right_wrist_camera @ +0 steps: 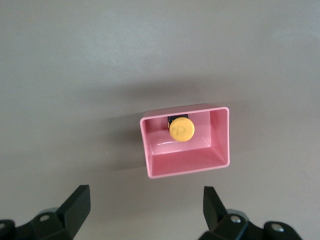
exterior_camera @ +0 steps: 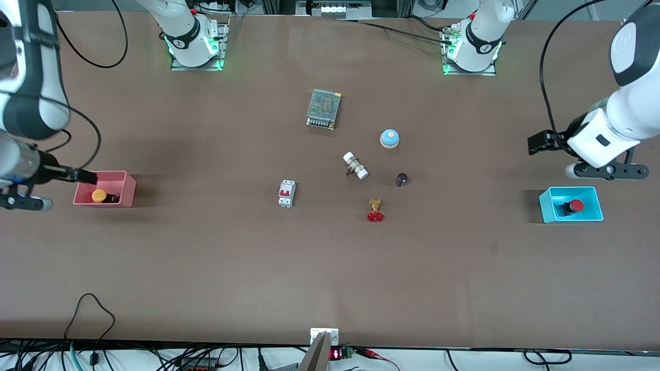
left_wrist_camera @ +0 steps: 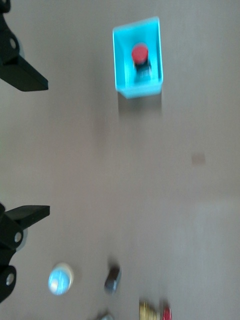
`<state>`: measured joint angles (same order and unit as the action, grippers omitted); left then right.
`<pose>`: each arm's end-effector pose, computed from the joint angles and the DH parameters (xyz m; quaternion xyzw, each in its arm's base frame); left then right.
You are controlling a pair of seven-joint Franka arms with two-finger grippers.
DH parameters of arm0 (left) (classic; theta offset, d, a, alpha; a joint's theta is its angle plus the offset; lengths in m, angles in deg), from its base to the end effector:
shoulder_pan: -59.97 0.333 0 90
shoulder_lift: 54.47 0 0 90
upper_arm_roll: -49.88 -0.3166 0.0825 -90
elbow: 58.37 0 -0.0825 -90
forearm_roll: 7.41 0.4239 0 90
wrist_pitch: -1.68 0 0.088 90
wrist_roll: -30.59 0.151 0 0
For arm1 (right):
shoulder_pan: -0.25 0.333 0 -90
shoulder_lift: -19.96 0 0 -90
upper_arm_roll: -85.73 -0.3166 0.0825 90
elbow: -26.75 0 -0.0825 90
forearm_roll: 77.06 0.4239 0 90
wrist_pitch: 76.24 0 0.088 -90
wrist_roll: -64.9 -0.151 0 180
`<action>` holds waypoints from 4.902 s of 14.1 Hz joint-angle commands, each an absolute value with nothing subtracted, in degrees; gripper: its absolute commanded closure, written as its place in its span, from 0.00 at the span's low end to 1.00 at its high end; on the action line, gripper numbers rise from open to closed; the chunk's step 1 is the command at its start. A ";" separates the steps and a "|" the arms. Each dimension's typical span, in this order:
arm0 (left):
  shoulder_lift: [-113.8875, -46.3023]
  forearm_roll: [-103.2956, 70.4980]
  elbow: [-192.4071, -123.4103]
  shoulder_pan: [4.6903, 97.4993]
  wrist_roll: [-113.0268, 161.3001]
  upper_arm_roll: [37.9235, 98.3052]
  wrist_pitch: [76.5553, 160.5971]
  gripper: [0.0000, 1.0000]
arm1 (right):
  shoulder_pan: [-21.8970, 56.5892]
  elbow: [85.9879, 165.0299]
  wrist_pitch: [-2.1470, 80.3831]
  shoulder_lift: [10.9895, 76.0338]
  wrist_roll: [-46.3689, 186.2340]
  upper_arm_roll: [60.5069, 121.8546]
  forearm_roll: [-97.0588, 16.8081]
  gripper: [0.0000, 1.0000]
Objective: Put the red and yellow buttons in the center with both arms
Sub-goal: 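Lower both grippers into the boxes around the yellow and red buttons, then close the right gripper on the yellow button while the left gripper grips red, then carry the yellow button with the right gripper while the left carries red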
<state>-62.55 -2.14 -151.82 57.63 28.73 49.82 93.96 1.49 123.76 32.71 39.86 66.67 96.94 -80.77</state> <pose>0.6208 -0.0112 0.4684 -0.9957 0.0092 0.0788 0.0486 0.6570 -0.1157 0.3274 0.9943 -0.0552 -0.0725 0.0561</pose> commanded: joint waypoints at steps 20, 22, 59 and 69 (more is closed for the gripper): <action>-87.60 -8.20 -157.95 81.15 56.43 50.67 133.24 0.03 | -3.27 123.87 42.41 53.53 73.78 96.54 -81.63 0.02; -87.52 -8.20 -160.05 81.24 55.46 50.58 135.08 0.05 | -3.27 123.87 42.50 53.71 74.13 96.54 -81.72 0.09; -74.87 -7.32 -159.02 75.28 53.37 50.76 123.17 0.67 | -4.06 123.26 42.94 54.86 80.10 96.28 -81.19 0.72; -74.07 -7.23 -158.57 55.59 30.60 51.37 120.50 0.67 | 0.50 119.49 27.84 43.07 80.22 96.01 -73.04 0.76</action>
<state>-74.00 -6.75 -158.79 57.83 33.00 51.94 121.34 -2.13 120.73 30.49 43.84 82.63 96.14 -76.12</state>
